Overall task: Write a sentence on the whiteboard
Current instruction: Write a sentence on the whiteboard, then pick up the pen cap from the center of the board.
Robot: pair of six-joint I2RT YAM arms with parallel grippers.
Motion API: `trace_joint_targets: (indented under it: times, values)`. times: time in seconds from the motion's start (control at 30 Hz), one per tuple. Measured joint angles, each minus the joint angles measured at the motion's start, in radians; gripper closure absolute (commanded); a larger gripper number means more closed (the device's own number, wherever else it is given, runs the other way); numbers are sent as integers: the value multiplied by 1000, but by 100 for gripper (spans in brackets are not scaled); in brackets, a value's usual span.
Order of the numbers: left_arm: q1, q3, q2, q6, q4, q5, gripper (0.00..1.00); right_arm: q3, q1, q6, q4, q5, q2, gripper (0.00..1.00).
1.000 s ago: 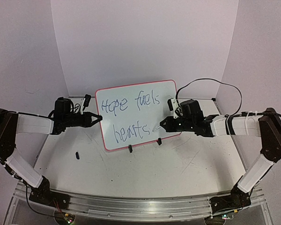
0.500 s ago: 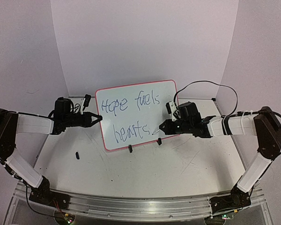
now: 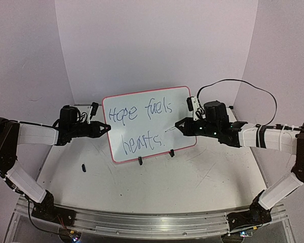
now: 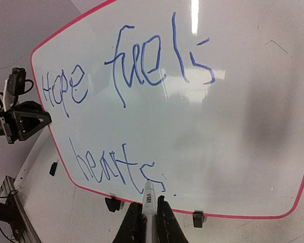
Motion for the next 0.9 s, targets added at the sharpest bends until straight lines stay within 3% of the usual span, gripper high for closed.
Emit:
trace_joint_targets:
  times: [0.1, 0.2, 0.27, 0.5, 0.73, 0.9]
  values:
    - [-8, -1, -17, 11, -16, -78, 53, 0, 0, -5, -2, 8, -21, 100]
    - [-5, -5, -78, 10, -33, -154, 13, 0, 0, -16, -18, 22, -21, 100]
    - [-3, -5, -132, 12, -45, -189, 5, 0, -1, -27, -32, 31, -27, 100]
    - [-1, -16, -398, -68, -209, -311, 4, 0, -3, -69, -69, 64, -103, 100]
    - [-1, -22, -632, -335, -622, -428, 29, 0, -6, -98, -76, 79, -150, 100]
    - [-5, -23, -549, -521, -980, -530, 43, -9, -6, -102, -75, 66, -150, 100]
